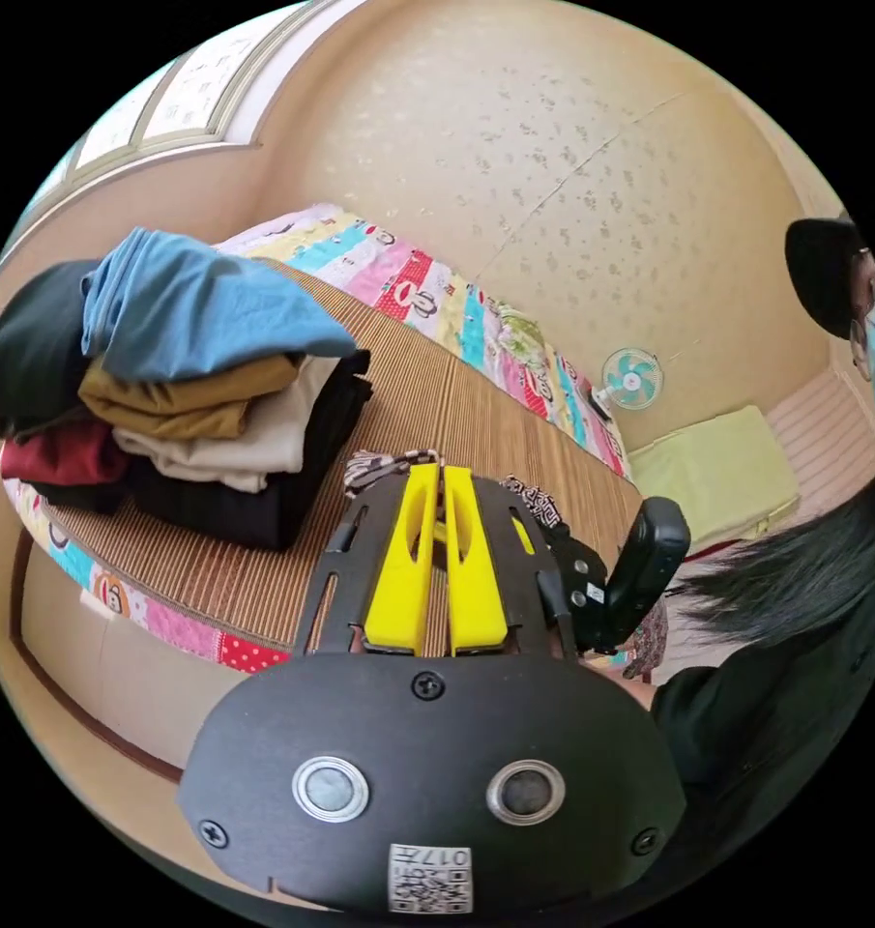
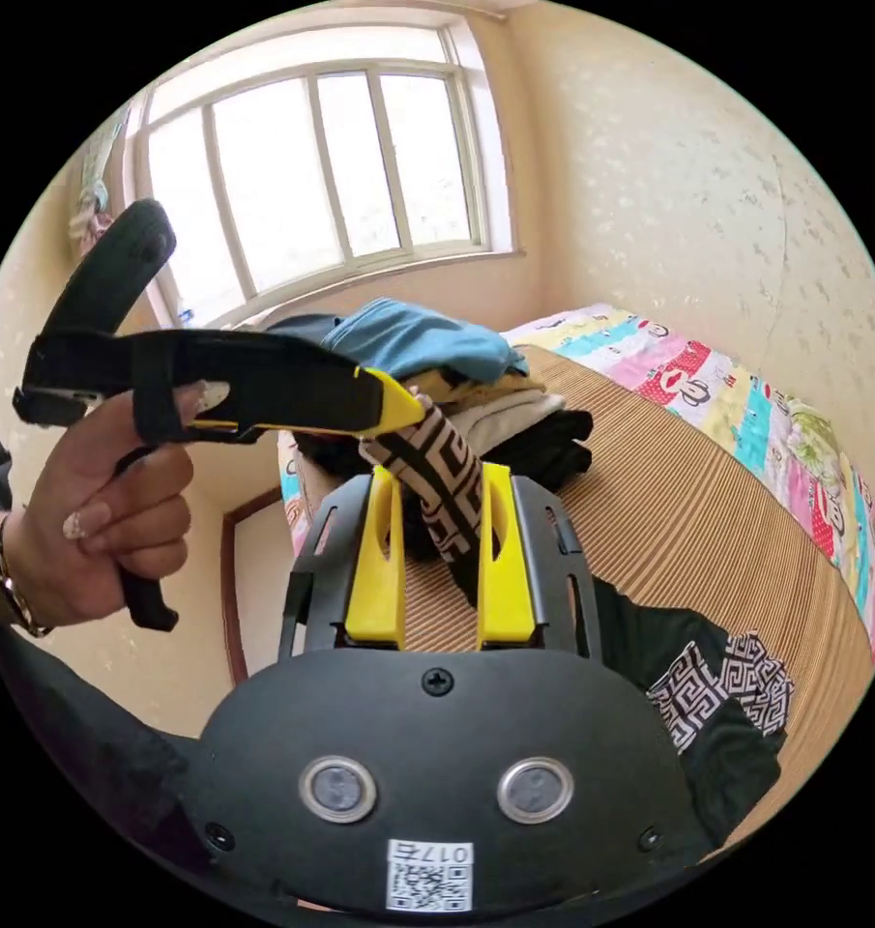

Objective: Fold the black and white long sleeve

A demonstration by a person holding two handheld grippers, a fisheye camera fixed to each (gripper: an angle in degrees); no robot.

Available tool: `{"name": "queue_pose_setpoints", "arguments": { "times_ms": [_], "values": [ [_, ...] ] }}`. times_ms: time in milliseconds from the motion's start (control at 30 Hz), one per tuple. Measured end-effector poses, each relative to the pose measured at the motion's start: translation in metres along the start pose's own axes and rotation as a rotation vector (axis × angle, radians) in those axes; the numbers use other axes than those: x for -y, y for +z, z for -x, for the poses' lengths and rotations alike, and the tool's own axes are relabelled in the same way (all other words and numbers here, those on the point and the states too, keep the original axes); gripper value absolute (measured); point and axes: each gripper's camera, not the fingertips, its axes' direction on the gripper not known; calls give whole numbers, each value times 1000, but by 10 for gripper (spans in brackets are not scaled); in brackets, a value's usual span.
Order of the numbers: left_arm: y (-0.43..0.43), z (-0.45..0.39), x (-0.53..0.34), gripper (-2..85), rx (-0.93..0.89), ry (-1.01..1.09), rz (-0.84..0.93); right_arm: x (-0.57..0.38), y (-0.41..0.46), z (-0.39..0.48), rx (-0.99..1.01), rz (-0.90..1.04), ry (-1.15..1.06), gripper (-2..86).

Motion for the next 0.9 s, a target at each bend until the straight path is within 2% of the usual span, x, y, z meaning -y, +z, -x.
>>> {"name": "queue_pose_setpoints", "arguments": {
  "times_ms": [67, 167, 233, 333, 433, 500, 567, 733, 800, 900],
  "values": [
    [-11, -17, 8, 4, -78, 41, -40, 11, -21, -25, -15, -79, 40, 48],
    [-29, -44, 13, 33, -145, 116, -118, 7, -84, -99, -54, -228, 240, 43],
    [-26, -55, 11, 48, -151, 144, -98, -12, -129, -153, -80, -297, 367, 42],
    [7, -61, -3, 55, -141, 154, 37, -74, -193, -238, -169, -348, 553, 44],
    [54, -59, -30, 63, -167, 147, 193, -159, -222, -309, -323, -217, 758, 51],
    [97, -59, -59, 75, -134, 181, 338, -231, -223, -357, -419, -10, 992, 74],
    [124, -58, -80, 86, -97, 197, 434, -266, -223, -373, -431, 160, 1119, 98],
    [169, -65, -105, 88, -78, 241, 538, -258, -254, -315, -512, 230, 1003, 98],
    [188, -86, -106, 41, -76, 326, 549, -253, -243, -281, -507, 328, 905, 82],
    [232, -106, -110, 2, 3, 389, 622, -267, -207, -269, -479, 487, 909, 80]
  ]
}}
